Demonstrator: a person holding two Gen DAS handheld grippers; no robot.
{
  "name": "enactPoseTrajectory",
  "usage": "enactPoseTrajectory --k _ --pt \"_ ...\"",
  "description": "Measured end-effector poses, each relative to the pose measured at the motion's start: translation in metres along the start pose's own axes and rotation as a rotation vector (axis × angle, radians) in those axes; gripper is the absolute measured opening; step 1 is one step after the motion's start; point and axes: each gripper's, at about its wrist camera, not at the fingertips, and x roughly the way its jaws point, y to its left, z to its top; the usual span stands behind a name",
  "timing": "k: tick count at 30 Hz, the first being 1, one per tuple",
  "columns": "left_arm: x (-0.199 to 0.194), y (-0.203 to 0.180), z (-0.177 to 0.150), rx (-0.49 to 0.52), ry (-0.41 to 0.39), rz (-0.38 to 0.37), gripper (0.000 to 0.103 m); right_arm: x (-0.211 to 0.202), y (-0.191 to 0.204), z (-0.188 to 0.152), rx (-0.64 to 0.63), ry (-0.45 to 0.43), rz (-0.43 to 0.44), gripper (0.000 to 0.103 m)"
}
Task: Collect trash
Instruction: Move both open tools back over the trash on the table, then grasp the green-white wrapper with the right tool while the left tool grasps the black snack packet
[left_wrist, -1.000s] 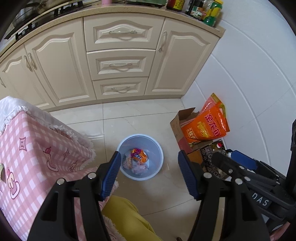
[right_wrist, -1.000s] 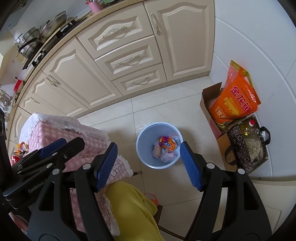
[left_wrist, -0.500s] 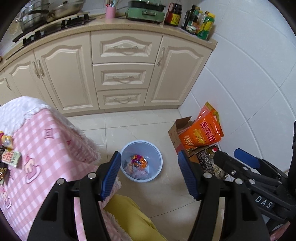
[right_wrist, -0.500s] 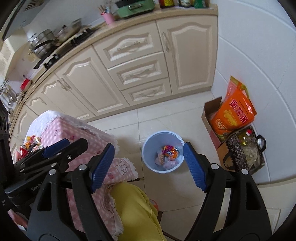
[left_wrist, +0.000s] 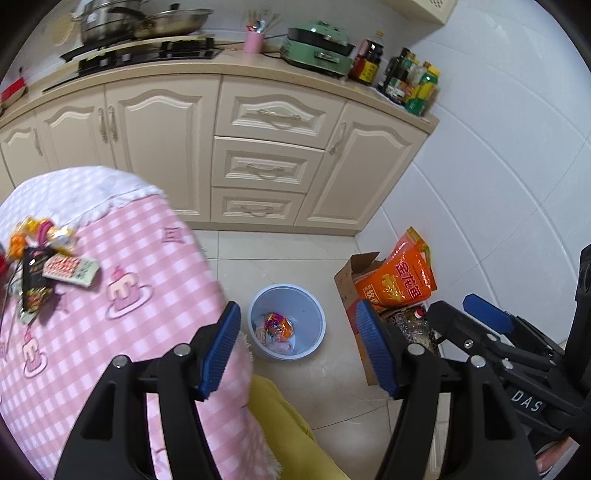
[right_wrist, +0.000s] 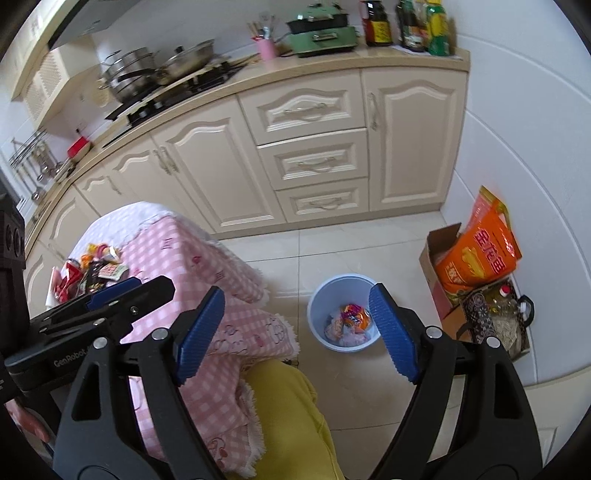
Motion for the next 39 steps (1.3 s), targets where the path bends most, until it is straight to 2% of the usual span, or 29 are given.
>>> enactPoseTrajectory --k 7,14,29,39 --pt "-0.026 0.043 -0.008 -0.068 -0.024 -0.006 0.064 0.003 0.047 -0.001 -0.085 -0.001 0.036 0.081" --pt "-0.043 0.097 -0.011 -0.151 -0.034 0.01 0.064 0.023 0.093 0.0 -0.164 0.042 0.082 0.081" --pt "-0.062 0.207 -0.015 -0.323 -0.015 0.027 0.064 0.09 0.199 0.004 -0.387 0.172 0.197 0.081" --pt "-0.057 0.252 -0.01 -0.398 0.01 0.044 0.064 0.145 0.253 0.004 -0.517 0.251 0.254 0.081"
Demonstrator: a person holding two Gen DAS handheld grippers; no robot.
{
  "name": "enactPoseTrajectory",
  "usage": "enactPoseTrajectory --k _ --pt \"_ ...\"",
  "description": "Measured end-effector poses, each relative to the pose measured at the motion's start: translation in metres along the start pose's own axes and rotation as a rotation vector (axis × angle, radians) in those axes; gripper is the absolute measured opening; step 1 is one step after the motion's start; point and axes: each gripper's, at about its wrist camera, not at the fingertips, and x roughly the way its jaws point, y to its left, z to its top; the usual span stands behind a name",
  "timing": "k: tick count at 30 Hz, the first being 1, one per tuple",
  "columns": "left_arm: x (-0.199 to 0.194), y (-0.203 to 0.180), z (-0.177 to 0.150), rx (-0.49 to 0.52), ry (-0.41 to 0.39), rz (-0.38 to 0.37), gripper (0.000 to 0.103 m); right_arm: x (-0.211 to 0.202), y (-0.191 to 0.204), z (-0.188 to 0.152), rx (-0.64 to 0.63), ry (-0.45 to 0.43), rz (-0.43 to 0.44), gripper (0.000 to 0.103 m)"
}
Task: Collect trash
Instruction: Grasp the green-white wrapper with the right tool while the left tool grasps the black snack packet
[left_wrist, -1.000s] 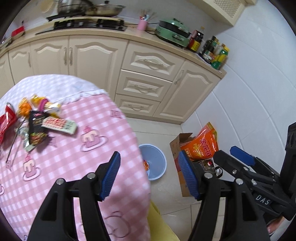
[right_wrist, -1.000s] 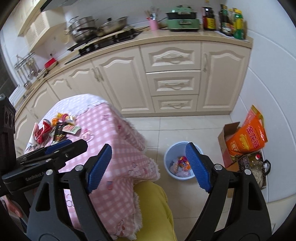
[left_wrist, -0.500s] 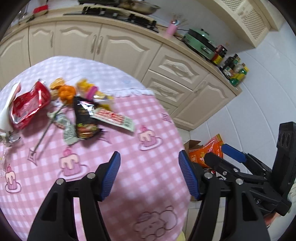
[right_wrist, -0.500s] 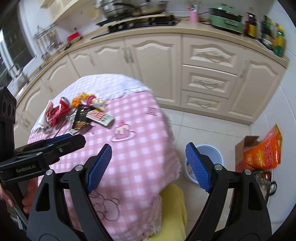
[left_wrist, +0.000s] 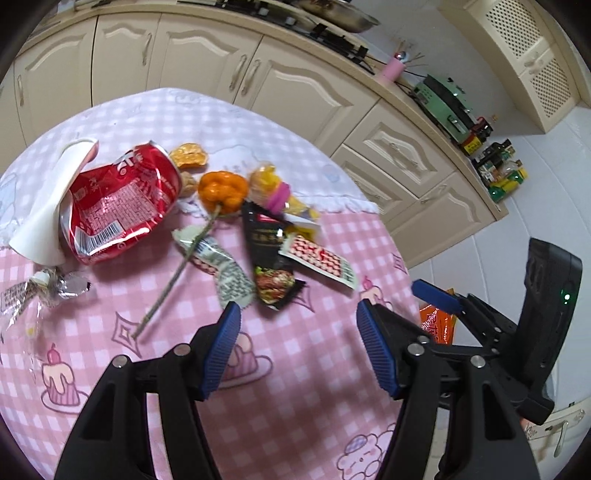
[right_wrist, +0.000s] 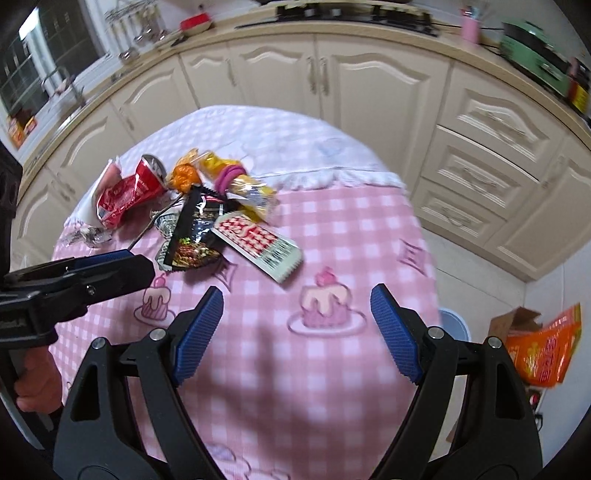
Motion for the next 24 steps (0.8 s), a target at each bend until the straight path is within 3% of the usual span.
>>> enactPoseTrajectory --k 6,9,14,17,24 --pt "0.01 0.01 0.012 -0.027 0.025 0.003 0.064 0.034 0.016 0.014 -0.087 0.018 -0.016 0.081" --pt "0.014 0.012 0.018 -0.038 0.032 0.01 0.064 0.05 0.018 0.02 -0.106 0.04 -0.003 0.06" --pt "0.02 0.007 0.026 -0.031 0.039 0.028 0.064 0.049 0.007 0.02 -0.082 0.015 0.033 0.013" --pt "0.025 -0.002 0.032 -0.013 0.048 0.036 0.064 0.043 -0.009 0.017 -0.028 0.009 0.102 0.01" --pt "0.048 -0.01 0.042 -0.01 0.068 0.136 0.064 0.018 -0.04 0.012 0.055 -0.05 0.131 0.006"
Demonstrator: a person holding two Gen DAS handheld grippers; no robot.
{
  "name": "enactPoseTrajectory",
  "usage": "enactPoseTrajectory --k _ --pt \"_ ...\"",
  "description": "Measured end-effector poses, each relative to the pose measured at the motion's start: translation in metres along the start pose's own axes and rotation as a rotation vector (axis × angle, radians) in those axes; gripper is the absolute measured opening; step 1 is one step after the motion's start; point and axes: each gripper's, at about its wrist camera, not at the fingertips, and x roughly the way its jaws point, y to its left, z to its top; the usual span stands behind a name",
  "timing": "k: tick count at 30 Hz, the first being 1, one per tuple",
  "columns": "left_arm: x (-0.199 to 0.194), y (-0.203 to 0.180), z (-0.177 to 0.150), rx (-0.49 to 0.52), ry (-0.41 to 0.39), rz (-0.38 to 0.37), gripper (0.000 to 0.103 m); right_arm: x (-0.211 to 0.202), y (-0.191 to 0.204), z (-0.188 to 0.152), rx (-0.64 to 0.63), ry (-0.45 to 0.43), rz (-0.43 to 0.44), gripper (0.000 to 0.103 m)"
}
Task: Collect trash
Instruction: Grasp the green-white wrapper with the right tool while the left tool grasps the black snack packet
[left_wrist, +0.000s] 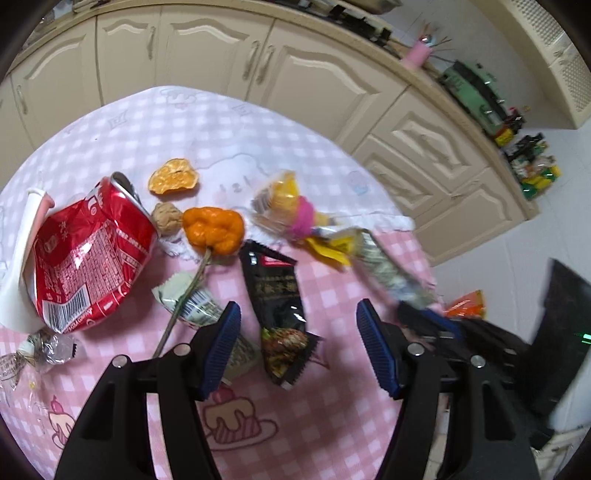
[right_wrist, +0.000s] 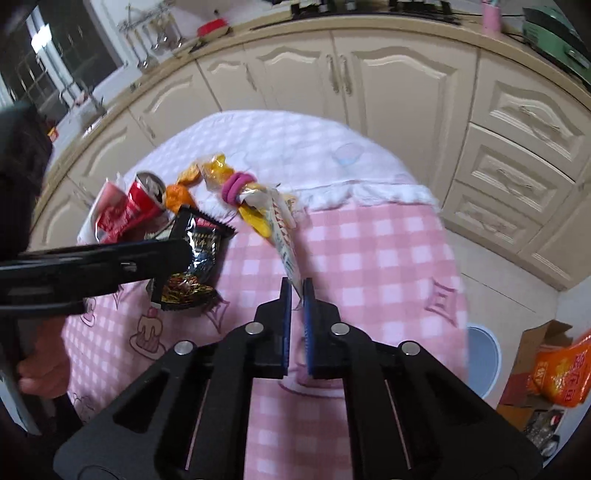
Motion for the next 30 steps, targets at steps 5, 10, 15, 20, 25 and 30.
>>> enactPoseTrajectory --k 5,10,15,20,25,30 --pt "0.015 0.0 0.002 -0.016 0.028 0.012 0.064 -0.003 -0.006 0.0 0.004 -0.005 0.014 0.006" --pt "0.027 -0.006 0.003 0.016 0.035 0.045 0.022 0.004 -0.003 -0.006 -0.035 0.03 -0.01 0.007" --pt "0.025 0.003 0.004 -0.009 0.035 0.008 0.016 0.008 -0.006 -0.007 -0.029 0.002 -0.102 0.081" --pt "0.022 0.006 0.002 0.001 0.036 -0.009 0.01 0.019 -0.005 0.004 -0.038 0.008 -0.129 0.08" --pt "0.021 0.01 0.0 -0.008 0.039 -0.036 0.009 0.031 -0.002 0.009 -0.073 -0.007 -0.224 0.027" --pt "0.018 0.008 -0.003 0.004 0.037 -0.038 0.008 0.019 -0.011 0.008 -0.005 -0.008 -0.149 0.014"
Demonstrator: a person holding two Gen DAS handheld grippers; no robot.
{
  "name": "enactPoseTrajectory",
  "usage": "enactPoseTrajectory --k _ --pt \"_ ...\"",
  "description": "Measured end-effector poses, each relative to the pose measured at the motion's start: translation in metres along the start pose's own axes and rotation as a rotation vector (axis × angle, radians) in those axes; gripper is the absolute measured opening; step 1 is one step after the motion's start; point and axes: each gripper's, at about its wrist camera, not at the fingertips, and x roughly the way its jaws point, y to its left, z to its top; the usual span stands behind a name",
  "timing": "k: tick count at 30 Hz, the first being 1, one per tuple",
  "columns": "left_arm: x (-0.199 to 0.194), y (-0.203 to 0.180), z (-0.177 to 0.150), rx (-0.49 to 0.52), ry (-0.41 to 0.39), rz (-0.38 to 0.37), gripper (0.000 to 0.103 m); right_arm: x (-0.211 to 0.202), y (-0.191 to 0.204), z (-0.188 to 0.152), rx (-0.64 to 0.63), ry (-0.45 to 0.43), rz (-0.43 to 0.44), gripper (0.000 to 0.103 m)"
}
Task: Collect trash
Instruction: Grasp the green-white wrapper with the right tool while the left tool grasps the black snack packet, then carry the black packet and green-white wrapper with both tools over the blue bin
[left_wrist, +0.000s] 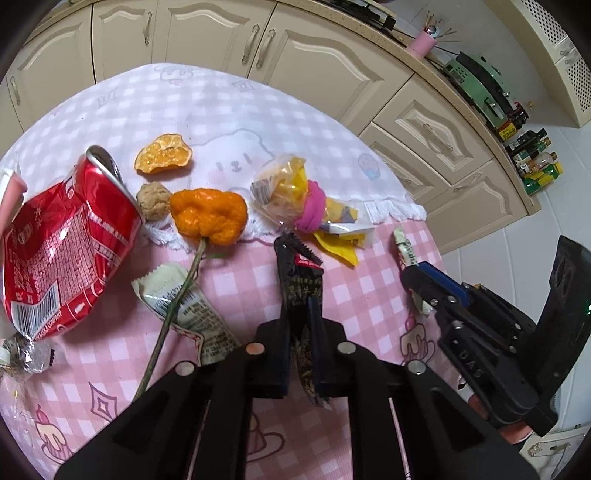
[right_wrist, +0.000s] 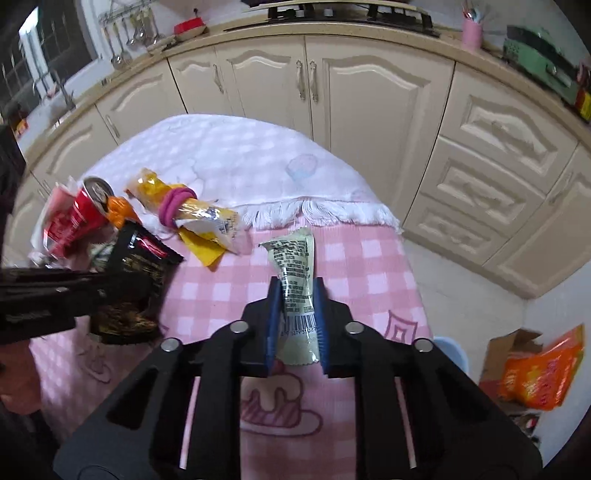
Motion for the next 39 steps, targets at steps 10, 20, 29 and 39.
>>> enactPoseTrajectory --k 10,20,29,39 --pt "-0.003 -0.019 -0.008 0.033 -0.01 0.009 0.007 -0.029 -0.005 -0.012 0.045 -0.029 0.019 0.011" --pt "-0.007 -0.046 -0.019 0.064 -0.02 -0.002 0.007 -0.06 -0.015 -0.025 0.068 -0.062 0.013 0.011" --pt "-0.002 -0.093 -0.033 0.129 -0.008 -0.036 0.007 -0.086 -0.052 -0.047 0.141 -0.078 -0.011 0.011" --pt "0.026 -0.183 -0.047 0.268 0.043 -0.057 0.007 -0.118 -0.13 -0.084 0.296 -0.101 -0.06 0.011"
